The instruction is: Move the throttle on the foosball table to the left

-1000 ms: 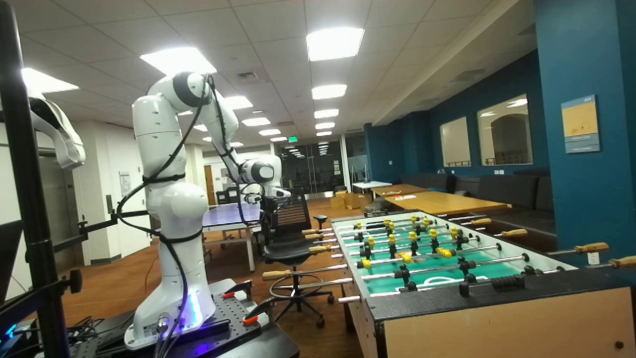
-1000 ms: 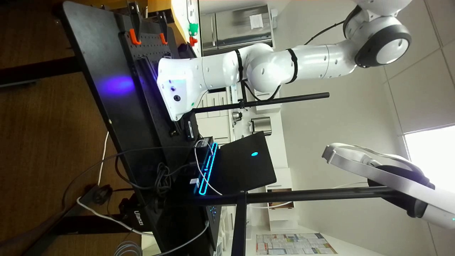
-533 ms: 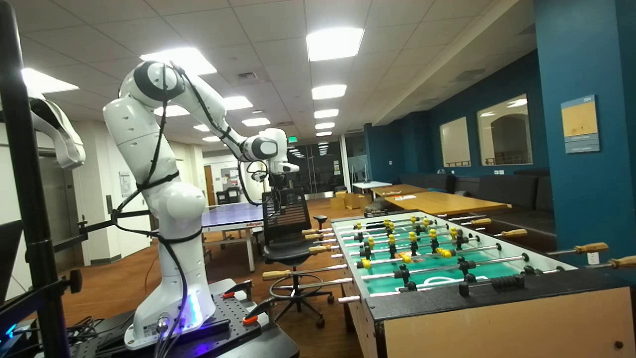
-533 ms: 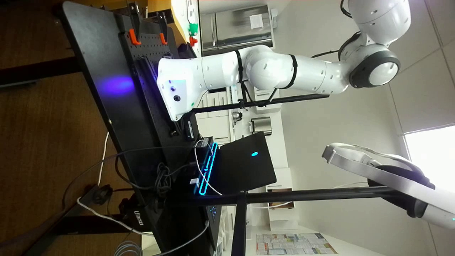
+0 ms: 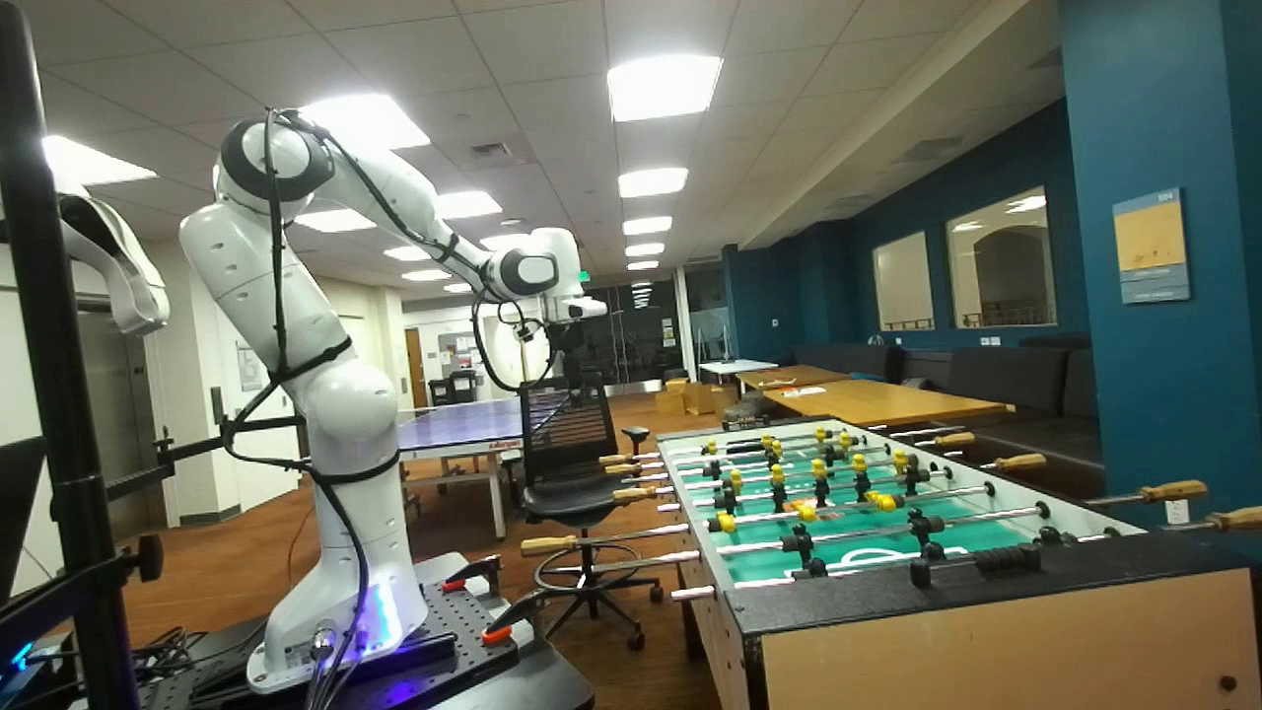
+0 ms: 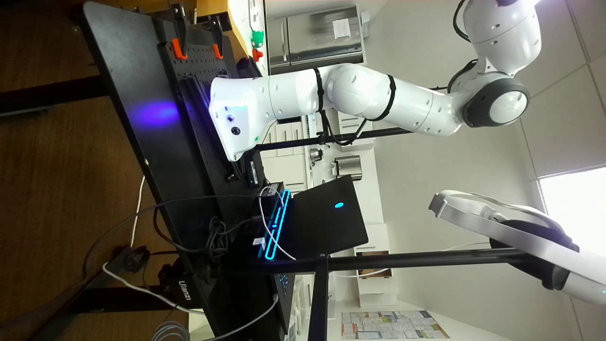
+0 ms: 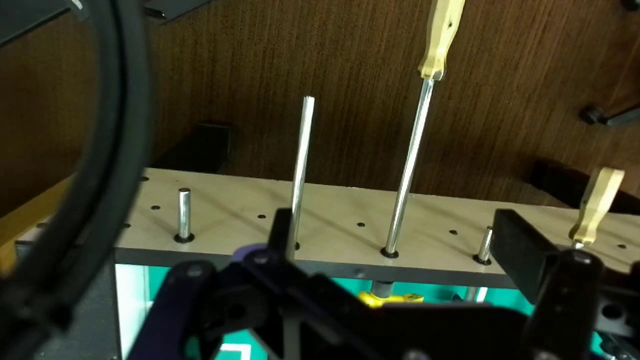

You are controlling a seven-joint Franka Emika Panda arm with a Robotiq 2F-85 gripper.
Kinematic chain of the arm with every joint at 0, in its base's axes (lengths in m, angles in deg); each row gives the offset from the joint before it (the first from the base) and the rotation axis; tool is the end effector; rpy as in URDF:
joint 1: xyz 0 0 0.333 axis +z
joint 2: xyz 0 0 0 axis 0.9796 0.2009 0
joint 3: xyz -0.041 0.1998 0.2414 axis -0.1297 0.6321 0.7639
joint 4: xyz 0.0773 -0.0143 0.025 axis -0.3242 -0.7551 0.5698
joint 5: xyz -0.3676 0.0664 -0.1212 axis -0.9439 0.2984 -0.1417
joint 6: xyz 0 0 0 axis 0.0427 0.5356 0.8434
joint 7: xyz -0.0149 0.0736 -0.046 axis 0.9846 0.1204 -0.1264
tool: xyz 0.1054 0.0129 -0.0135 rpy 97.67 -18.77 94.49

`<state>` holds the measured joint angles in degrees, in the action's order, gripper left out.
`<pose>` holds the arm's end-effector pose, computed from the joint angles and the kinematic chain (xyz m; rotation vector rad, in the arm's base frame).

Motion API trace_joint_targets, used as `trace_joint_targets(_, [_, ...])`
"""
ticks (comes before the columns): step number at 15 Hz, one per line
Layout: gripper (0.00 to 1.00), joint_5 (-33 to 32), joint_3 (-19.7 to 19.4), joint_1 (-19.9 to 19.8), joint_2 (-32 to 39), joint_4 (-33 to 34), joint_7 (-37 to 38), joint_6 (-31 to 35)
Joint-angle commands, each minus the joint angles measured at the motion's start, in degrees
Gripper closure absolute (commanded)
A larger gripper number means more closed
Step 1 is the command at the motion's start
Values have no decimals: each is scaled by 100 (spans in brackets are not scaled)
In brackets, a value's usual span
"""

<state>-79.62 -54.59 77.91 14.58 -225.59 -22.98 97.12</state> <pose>0.4008 0.0527 0.4206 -3.0036 0.6713 -0.0897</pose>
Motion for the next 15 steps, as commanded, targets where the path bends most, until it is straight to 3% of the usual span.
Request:
trace_joint_targets(1, [0, 12, 35, -182, -270, 31, 495, -103])
trace_joint_targets(15, [0, 18, 6, -161, -34, -41, 427, -12])
